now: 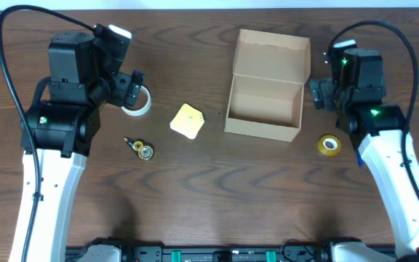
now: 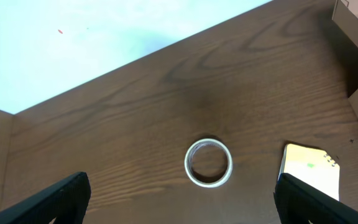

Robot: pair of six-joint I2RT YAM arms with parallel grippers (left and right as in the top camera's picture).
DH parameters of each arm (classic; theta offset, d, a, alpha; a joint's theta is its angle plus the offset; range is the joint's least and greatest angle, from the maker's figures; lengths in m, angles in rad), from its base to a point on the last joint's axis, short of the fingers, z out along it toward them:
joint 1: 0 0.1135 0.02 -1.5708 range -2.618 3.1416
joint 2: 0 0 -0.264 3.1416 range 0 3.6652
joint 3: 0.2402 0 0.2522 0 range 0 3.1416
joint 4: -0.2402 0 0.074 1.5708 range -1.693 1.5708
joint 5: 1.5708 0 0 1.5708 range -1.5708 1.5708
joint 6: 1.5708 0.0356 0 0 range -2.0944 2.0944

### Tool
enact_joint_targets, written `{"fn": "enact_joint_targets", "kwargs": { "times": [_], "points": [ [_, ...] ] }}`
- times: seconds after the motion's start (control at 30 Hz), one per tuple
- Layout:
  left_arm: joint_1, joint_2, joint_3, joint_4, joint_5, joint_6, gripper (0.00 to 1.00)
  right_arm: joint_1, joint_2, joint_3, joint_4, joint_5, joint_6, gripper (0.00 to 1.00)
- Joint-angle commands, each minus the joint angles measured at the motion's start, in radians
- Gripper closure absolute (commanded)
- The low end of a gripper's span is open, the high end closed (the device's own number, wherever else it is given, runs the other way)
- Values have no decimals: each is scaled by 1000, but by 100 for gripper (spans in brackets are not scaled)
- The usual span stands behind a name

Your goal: Pack container

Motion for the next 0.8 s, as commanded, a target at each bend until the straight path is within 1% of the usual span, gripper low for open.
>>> {"fn": "enact_joint_targets", "kwargs": {
  "times": [0.0,0.1,0.2,0.47,0.63,0.67,0.77],
  "points": [
    [0,8,-1,-5,-3,-2,5,-34,-37,-14,-36,-40,27,1],
    [0,13,-1,-10,-2,-6,4,-47,-47,-24,-81,-136,27,5],
    [0,13,-1,-11,-2,-21,5,-47,-74,-63,-92,-185,28,1],
    [0,13,-1,-15,-3,-21,5,-127,-100,-217,-40,-141,27,1],
    [0,13,-1,-16,-2,-49,4,-145,-161,-281,-42,-220,32,1],
    [0,13,-1,-16,-2,-59,5,-145,-176,-288,-41,-230,44,1],
    [0,14,-1,-15,10,-93,5,-143,-243,-309,-45,-232,140,1]
  ]
}}
